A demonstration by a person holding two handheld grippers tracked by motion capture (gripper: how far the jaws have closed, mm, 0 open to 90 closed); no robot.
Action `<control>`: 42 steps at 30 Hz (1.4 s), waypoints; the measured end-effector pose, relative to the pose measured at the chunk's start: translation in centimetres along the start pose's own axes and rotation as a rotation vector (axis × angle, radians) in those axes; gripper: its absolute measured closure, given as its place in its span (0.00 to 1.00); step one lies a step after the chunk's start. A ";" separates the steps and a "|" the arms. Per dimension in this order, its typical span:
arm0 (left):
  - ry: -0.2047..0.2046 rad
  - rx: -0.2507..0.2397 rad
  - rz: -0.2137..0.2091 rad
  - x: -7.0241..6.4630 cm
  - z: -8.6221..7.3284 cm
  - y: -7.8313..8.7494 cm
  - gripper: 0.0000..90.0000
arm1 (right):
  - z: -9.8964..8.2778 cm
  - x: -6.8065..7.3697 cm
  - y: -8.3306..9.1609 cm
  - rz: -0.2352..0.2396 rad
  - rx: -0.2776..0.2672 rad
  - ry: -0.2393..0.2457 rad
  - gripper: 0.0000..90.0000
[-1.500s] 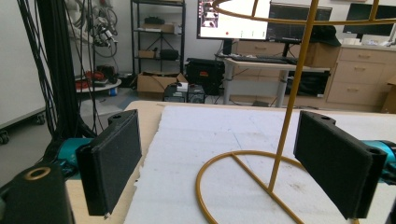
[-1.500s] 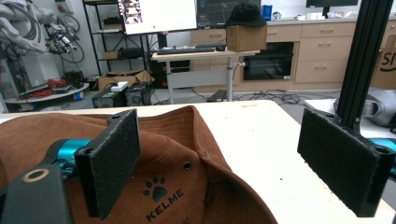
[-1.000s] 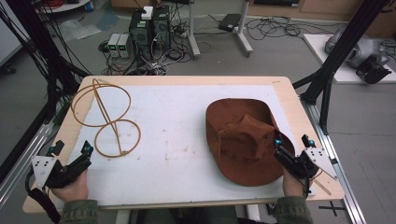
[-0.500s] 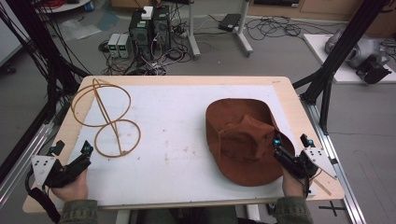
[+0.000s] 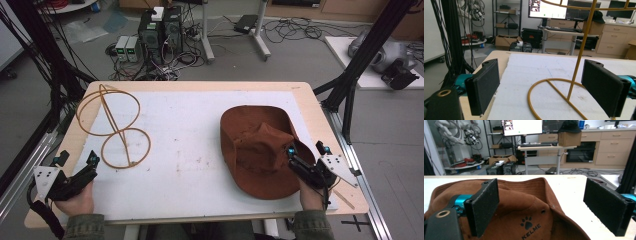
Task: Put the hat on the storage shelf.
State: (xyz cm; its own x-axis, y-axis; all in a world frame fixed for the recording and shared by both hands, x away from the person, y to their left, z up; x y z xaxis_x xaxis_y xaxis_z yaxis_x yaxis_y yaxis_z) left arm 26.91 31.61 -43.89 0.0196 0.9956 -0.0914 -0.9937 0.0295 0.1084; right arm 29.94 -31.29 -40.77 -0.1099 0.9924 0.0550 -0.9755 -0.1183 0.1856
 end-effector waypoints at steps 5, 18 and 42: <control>-0.005 0.003 0.001 0.0 0.0 0.0 0.17 | 0.0 0.5 -0.2 0.028 0.021 0.004 0.14; -0.004 -0.001 0.005 0.2 0.0 0.0 0.17 | -0.2 2.2 -1.0 0.088 0.072 0.029 0.14; -0.003 -0.002 0.006 0.4 0.0 -0.1 0.17 | -1.9 5.1 -2.4 0.135 0.186 0.080 0.14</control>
State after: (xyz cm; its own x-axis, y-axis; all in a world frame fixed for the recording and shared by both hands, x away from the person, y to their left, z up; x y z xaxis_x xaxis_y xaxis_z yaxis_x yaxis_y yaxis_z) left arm 27.01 32.00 -43.90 0.0138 0.9961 -0.0877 -0.9940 0.0232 0.1067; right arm 31.38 -25.84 -42.78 -0.2591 0.9657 0.0146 -0.8997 -0.2469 0.3599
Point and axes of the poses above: each handheld gripper's, and its own axes: y roughly backward along the jaws, z roughly out of its top, x roughly to its left, the point moved 4 cm from there along -y, roughly forward along the jaws, and after that the axes turned 6 degrees about x, right-handed, at the moved point
